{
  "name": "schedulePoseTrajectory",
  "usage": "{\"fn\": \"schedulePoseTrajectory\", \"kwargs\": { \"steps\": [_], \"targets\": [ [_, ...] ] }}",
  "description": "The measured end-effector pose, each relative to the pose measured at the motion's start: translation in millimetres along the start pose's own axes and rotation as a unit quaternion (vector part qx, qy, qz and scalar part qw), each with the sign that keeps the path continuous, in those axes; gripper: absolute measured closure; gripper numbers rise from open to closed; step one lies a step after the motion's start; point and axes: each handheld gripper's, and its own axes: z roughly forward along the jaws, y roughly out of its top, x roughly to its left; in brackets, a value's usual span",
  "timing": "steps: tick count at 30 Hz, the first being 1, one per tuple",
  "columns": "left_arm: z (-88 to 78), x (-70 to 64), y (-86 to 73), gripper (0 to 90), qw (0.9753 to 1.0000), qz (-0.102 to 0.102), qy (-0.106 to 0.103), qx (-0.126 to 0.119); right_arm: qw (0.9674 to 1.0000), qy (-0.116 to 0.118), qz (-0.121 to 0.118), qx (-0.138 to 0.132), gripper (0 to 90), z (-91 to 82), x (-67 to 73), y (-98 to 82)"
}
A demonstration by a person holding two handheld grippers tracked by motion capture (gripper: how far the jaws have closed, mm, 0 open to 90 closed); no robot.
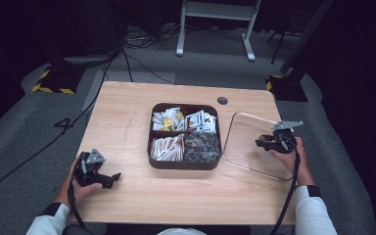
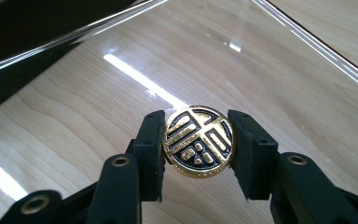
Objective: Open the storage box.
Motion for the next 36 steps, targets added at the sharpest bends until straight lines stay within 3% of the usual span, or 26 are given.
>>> {"fn": "schedulePoseTrajectory", "kwargs": {
  "steps": [9,28,36],
  "targets": [
    [0.0,0.0,0.0,0.1,1.0000,0.000,0.000,0.000,0.9998,0.002,-0.003,0.019,58.6,15.8,-0.5,-6.5],
    [0.0,0.0,0.0,0.2,1.0000,0.000,0.000,0.000,0.9995,0.004,-0.009,0.029,58.5,33.5,1.6,-11.6],
    [0.0,0.0,0.0,0.2,1.0000,0.000,0.000,0.000,0.9997,0.011,0.016,0.014,57.2,33.9,-1.3,-14.8]
  ]
}}
